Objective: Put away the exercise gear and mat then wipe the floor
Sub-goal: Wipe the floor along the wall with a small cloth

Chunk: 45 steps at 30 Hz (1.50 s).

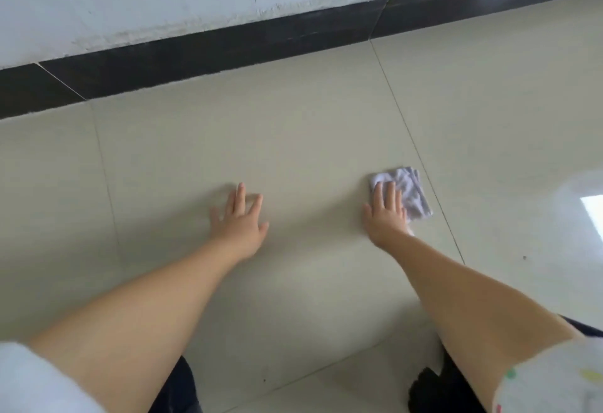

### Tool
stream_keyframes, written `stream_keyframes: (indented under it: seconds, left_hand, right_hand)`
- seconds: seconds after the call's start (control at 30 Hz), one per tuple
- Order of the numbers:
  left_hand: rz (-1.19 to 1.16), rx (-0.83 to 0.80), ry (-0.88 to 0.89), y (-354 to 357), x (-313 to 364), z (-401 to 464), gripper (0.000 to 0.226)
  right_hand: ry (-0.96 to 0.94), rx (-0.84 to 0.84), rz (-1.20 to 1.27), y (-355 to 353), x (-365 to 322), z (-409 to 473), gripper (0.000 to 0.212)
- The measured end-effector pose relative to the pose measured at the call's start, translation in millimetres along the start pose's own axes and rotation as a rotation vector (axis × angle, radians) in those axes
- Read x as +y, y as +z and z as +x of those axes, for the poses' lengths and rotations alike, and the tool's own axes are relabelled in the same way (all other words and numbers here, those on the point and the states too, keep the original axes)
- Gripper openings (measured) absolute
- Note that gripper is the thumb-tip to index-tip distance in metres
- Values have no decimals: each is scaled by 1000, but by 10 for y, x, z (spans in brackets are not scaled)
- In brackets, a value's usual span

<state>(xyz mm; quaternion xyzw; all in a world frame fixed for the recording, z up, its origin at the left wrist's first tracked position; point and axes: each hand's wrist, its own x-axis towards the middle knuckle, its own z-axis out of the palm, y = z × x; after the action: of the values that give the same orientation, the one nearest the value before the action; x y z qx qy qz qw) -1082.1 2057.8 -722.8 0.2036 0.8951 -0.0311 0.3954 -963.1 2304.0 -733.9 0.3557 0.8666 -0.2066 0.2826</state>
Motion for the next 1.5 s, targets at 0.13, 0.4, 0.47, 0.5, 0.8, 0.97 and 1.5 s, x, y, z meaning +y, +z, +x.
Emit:
stream_keyframes:
  seconds: [0.13,0.4,0.47,0.5,0.8,0.97,1.5]
  left_hand:
    - [-114,90,-70,-369,158,217,59]
    - [-36,94,-52,-57,197,285,63]
    - [-26,73,-57,-51,233,310,65]
    - [-19,63,-60,-55,252,323,67]
    - [-19,79,-65,-48,274,323,64]
    - [-46,78,-67,-82,235,315,59]
    - [-113,77,-197,-89,460,297,89]
  right_hand:
    - [-405,-66,-146,851,-752,-733,64]
    - [-421,101,-192,567,-22,-405,64]
    - [-53,85,-54,199,545,-133,63]
    - [106,79,5,20,788,-46,63]
    - [-352,101,-133,766,-343,-678,59]
    - [-905,-198,-402,721,-423,-678,64]
    - [-596,-107,-503,-438,-352,685,65]
